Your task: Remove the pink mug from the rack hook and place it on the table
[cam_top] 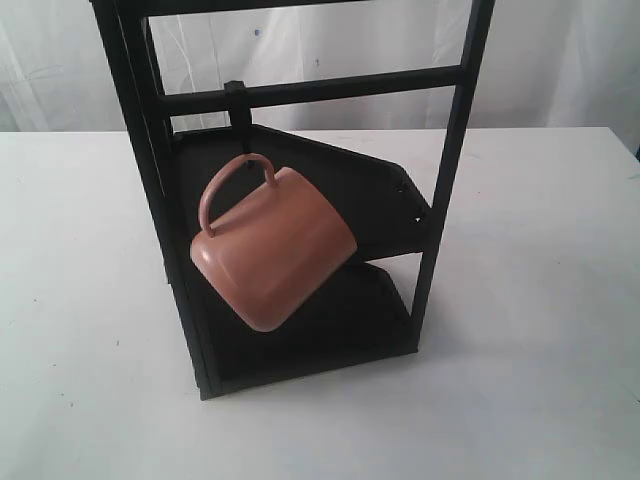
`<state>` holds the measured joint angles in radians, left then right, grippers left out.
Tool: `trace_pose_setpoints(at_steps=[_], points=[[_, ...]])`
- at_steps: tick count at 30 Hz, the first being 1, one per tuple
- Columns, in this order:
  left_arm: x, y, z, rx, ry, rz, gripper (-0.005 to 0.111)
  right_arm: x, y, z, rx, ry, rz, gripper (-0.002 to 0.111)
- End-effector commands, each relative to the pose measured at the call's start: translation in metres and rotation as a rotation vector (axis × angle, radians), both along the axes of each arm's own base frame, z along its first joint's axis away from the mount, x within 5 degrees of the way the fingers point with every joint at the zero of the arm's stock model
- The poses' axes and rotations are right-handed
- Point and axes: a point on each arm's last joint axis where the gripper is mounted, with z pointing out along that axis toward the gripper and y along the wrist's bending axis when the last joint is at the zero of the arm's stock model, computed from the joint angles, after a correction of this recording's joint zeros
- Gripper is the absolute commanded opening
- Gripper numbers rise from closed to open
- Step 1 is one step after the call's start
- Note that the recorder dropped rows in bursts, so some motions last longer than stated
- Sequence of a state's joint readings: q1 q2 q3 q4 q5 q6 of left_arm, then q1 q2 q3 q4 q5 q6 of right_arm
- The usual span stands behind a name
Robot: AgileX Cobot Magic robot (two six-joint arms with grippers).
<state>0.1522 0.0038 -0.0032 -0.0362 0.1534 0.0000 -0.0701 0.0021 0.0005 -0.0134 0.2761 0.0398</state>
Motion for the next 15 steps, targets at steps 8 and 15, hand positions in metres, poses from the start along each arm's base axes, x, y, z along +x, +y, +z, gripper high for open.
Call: trace_pose_setpoints(at_steps=[8,15], points=[[0.0000,-0.0006,-0.0006,-0.009,-0.005,-0.006,0.000,0.0014,0.0000,0.0143,-0.021,-0.156,0.002,0.000],[0.0000,-0.0006,-0.0006,-0.009,-0.005,-0.006,0.000,0.0015,0.0006,0.0193,0.238,-0.229,-0.014,0.000]])
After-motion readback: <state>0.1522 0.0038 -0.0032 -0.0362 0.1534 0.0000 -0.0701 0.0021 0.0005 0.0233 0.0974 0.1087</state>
